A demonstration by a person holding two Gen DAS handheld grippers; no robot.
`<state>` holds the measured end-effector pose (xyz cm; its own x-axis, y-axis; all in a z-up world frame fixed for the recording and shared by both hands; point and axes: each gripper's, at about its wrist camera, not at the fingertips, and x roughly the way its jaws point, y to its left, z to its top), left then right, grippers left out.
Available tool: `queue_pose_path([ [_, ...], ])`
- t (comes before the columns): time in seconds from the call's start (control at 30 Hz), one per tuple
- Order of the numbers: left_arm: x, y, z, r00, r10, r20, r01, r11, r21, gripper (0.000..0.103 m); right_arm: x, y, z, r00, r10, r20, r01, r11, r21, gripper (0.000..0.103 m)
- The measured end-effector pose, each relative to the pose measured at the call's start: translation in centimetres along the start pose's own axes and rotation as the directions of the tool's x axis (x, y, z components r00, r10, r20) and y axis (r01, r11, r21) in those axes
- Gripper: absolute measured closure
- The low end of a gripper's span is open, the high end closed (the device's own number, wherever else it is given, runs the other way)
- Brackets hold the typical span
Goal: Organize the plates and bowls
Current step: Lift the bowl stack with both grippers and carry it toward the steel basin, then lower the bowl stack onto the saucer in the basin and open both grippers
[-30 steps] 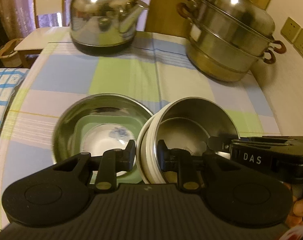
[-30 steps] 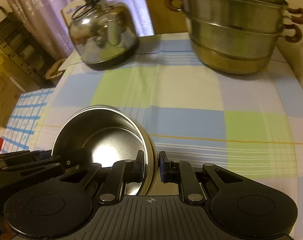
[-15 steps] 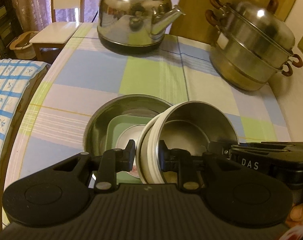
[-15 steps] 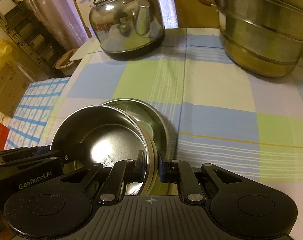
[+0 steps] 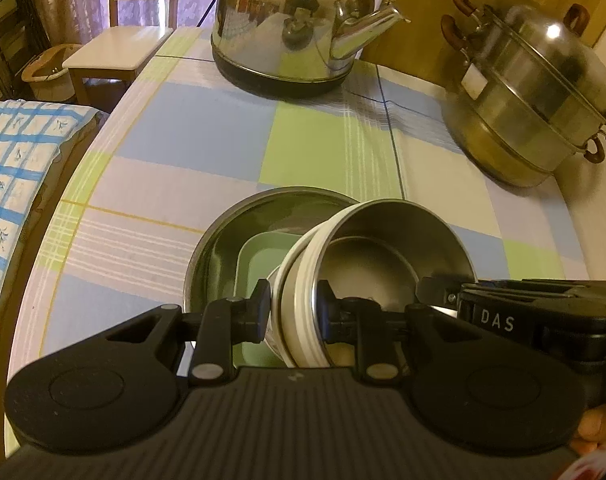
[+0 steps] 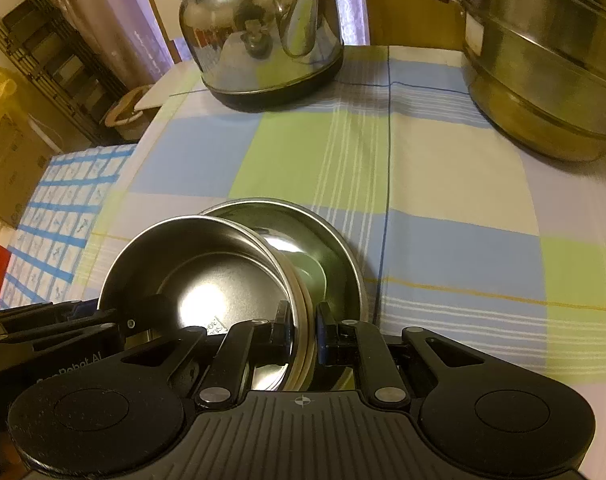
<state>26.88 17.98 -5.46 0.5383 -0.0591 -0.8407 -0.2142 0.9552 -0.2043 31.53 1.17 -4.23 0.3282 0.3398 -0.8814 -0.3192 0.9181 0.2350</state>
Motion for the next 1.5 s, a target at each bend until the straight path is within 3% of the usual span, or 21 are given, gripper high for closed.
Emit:
queue_pose_path([
  [1.03,3.1,1.6,0.9,0.998,0.008,-0.065,-0.011,0.999,-0.038,0.081,3.6,0.5,1.1,0.996,-0.019,-0.082,0.019,1.0,0.006,0.092],
  [1.5,3.1,2.1,0.3,0.997,-0.029,-0.075,0.023,0.997,-0.072,0.077,3.7,-0.1,1.1,0.996,0.023,-0.082,-0.021,0.999,0.026,0.092],
])
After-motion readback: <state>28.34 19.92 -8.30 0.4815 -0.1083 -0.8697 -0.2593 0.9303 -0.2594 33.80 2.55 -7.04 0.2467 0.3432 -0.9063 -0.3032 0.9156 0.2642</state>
